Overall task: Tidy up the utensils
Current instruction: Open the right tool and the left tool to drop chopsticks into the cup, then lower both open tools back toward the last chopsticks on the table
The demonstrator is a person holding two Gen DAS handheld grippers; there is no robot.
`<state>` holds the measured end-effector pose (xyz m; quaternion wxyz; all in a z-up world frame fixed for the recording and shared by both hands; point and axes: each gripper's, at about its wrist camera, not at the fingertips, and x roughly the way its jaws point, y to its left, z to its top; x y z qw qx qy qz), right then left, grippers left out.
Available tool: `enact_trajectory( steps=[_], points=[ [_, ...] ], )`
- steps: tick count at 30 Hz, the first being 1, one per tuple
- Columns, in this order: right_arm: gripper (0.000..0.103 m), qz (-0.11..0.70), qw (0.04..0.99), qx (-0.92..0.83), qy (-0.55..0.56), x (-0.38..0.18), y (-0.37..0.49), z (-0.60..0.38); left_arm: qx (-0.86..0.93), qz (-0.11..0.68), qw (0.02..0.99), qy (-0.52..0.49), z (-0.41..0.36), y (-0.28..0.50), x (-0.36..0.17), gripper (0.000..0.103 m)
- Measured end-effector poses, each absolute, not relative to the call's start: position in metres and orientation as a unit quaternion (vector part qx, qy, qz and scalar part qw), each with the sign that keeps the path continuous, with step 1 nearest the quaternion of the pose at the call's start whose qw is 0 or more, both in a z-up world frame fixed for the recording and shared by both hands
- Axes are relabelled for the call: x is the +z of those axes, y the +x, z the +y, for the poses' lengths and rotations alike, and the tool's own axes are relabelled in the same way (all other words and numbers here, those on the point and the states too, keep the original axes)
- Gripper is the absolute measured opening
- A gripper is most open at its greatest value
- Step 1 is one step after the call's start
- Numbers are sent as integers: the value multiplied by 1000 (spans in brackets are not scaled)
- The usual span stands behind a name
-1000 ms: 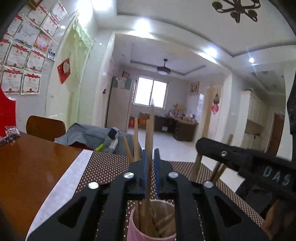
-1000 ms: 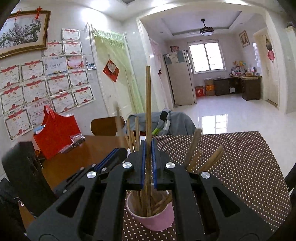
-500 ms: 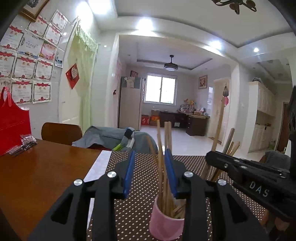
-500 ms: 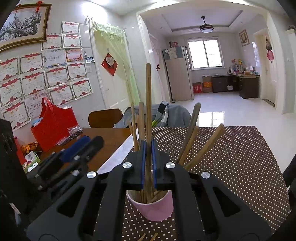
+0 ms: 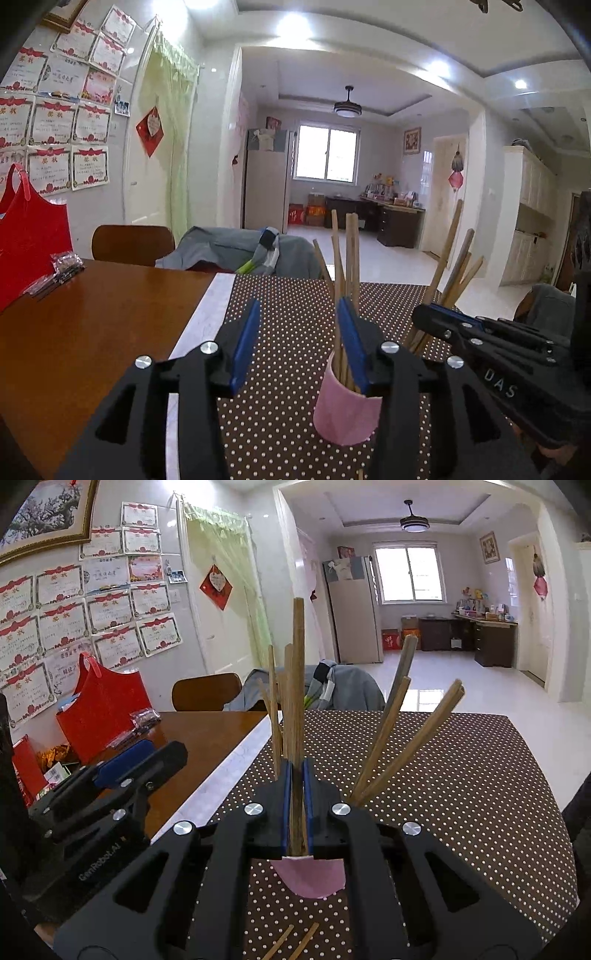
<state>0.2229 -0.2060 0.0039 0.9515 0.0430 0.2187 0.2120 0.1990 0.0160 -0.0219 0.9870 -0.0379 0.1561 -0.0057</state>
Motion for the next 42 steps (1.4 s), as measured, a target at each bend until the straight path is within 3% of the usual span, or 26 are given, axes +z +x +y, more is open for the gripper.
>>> enact_trajectory(
  steps=[1,2,3,4,16,33,42],
  points=[
    [23,220,952,210,44,4,221,-207,-7,158,987,-40,17,197,-22,44],
    [42,217,952,208,46,5,218,-208,-8,159,986,-41,17,196,-21,45],
    [52,212,954,206,47,7,214,-209,-8,161,986,-43,18,194,-20,45],
    [54,205,956,202,49,8,211,-211,-8,162,986,-45,17,190,-19,46],
    [54,209,960,180,54,11,163,-233,-38,216,974,-51,19,153,-23,48],
    [55,357,920,157,48,-73,125,-249,-97,505,856,49,-33,158,-146,48],
    [55,405,900,158,41,-95,131,-242,-81,524,846,55,-35,168,-157,47]
  ],
)
